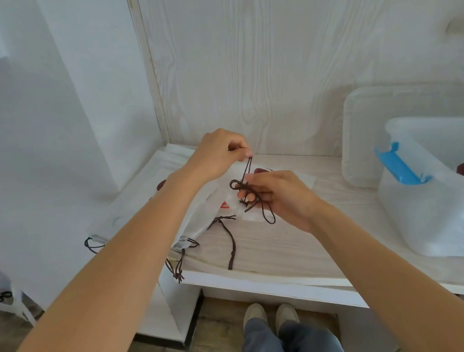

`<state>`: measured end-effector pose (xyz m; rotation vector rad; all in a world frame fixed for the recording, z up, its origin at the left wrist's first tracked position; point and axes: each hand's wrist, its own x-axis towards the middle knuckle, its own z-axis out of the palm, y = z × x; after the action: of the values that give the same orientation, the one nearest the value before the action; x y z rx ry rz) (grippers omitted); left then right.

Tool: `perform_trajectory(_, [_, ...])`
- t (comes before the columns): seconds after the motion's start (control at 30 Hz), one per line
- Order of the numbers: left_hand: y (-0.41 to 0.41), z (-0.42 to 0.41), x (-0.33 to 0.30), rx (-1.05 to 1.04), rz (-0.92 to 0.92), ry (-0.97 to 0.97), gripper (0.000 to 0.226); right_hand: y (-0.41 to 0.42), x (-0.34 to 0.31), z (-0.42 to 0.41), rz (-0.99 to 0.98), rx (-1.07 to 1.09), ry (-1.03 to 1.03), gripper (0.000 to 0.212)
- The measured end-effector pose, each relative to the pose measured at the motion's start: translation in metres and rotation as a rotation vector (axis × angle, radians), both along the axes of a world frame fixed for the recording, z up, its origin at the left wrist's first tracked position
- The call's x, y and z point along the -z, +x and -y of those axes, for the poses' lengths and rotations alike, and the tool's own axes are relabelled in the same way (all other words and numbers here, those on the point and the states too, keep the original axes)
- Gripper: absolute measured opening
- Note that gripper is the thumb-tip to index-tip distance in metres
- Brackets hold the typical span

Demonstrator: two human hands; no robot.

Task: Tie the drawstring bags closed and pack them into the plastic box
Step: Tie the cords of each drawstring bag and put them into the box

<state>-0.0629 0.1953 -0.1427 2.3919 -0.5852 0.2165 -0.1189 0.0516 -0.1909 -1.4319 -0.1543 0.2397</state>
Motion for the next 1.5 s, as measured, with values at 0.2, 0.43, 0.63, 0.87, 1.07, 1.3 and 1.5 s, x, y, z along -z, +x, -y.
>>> perform_trajectory(0.2, [0.000,0.003,0.021,-0.105,0.117,0.014,0.013,0.001,-0.002,0.001,0.030,0.071,-0.034,0.011])
perform_trajectory(0.43, [-0.045,-0.008,0.026,-0.012,0.084,-0.163,0.012,0.001,-0.004,-0.001,-0.034,0.121,-0.004,0.012])
perform_trajectory(0.63, [-0.049,-0.010,0.025,-0.058,0.086,-0.200,0.007,-0.001,-0.007,0.003,-0.038,0.135,-0.006,0.011])
perform_trajectory(0.87, [-0.051,-0.016,0.033,-0.062,-0.013,-0.328,0.010,-0.005,-0.010,0.006,-0.043,0.113,0.117,0.008])
perform_trajectory(1.07, [-0.061,-0.014,0.030,-0.068,0.007,-0.402,0.019,-0.009,-0.012,0.000,0.073,0.232,-0.012,0.007])
perform_trajectory(1.3, [-0.071,-0.007,0.027,-0.118,-0.057,-0.469,0.024,-0.012,-0.013,-0.003,0.216,0.336,-0.249,0.007])
perform_trajectory(1.5, [-0.072,-0.002,0.028,-0.113,-0.054,-0.494,0.011,-0.015,-0.014,-0.004,0.223,0.396,-0.176,0.005])
